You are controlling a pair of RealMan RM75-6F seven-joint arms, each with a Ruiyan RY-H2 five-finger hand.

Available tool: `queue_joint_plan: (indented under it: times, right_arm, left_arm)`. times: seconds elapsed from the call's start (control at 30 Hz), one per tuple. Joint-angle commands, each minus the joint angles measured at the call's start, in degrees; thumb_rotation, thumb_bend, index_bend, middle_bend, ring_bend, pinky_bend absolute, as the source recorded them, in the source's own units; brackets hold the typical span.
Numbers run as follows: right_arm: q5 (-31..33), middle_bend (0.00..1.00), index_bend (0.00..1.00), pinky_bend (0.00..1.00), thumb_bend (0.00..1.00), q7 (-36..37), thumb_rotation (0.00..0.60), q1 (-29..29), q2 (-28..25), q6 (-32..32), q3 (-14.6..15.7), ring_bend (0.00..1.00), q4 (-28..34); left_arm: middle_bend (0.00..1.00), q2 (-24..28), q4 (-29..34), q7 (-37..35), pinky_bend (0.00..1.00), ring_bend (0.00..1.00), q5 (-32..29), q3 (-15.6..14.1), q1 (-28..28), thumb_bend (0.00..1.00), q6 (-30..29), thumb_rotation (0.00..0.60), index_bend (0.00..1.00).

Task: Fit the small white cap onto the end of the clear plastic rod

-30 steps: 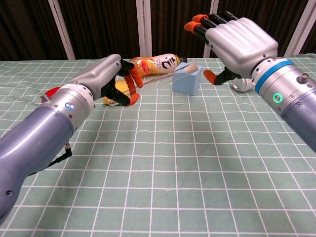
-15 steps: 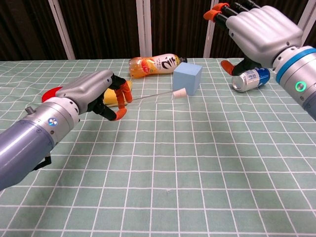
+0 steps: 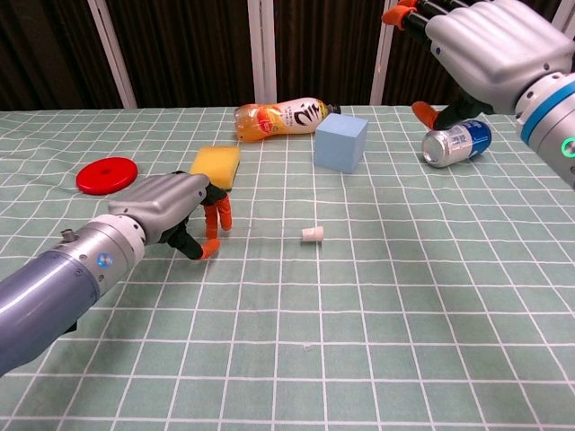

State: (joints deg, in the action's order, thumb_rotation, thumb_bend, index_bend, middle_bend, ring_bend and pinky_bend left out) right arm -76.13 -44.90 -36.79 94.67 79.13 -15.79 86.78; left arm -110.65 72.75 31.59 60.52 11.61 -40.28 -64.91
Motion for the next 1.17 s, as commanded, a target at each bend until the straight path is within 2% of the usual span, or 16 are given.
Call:
queue_joint_plan:
  times: [0.03,0.13,0.23,0.33,0.5,0.6,0.8,1.03,1.17]
  right_arm:
    - [0.0,0.00,0.00,0.00,0.45,-0.1,0.600,0.4,-0.6,0.1,0.4,0.00,0.8]
    - [0.2,0.00,0.00,0.00,0.45,-0.2,0.600,1.2,-1.4,0.5,0.8,0.00,1.8]
    - [0.8,0.00,0.00,0.00,0.45,-0.4,0.600,2.4,-2.6,1.1,1.3,0.00,3.4]
    - [1.7,0.00,0.00,0.00,0.45,-0.2,0.600,4.2,-4.6,1.9,1.9,0.00,5.8]
    - [4.2,0.00,0.00,0.00,0.41,3.3,0.600,8.7,-9.8,2.8,4.0,0.00,11.4]
    - [5.5,0.00,0.00,0.00,0.41,7.7,0.600,12.2,-15.1,2.1,6.5,0.00,14.8]
    - [2.7,0.00,0.00,0.00,0.40,18.0,0.600,18.4,-23.1,2.8,12.0,0.00,14.4]
    - [-0.4,0.00,0.00,0.00,0.40,26.5,0.600,25.4,-28.1,8.2,15.5,0.00,14.3]
    - [-2.9,0.00,0.00,0.00,0.40,29.5,0.600,28.0,-29.3,10.7,16.6,0.00,13.0]
  left_arm:
    - [0.40,0.6,1.3,2.3,0.02,0.13,-1.1,0.0,0.0,0.50,0.2,0.600,0.43]
    - [0.32,1.7,3.2,3.3,0.00,0.10,-1.3,0.3,0.4,0.38,-0.8,0.600,0.38]
    - [0.24,4.2,6.8,3.6,0.00,0.06,-0.8,0.5,1.2,0.27,-2.1,0.600,0.27]
    - [0.18,7.7,11.1,2.7,0.00,0.02,0.0,0.6,2.8,0.22,-4.1,0.600,0.16]
    - [0.13,14.6,18.3,-0.9,0.00,0.00,3.1,-0.4,6.5,0.19,-7.9,0.600,0.13]
    - [0.12,20.5,21.8,-4.2,0.00,0.00,7.1,-3.0,9.9,0.19,-10.7,0.600,0.13]
    - [0.11,28.6,22.1,-10.2,0.00,0.00,13.7,-8.3,17.0,0.17,-17.7,0.600,0.13]
    - [0.09,36.8,23.1,-16.7,0.00,0.00,21.2,-14.5,24.5,0.16,-24.8,0.600,0.09]
    - [0.08,39.3,22.0,-19.7,0.00,0.00,24.3,-16.5,27.5,0.16,-27.8,0.600,0.09]
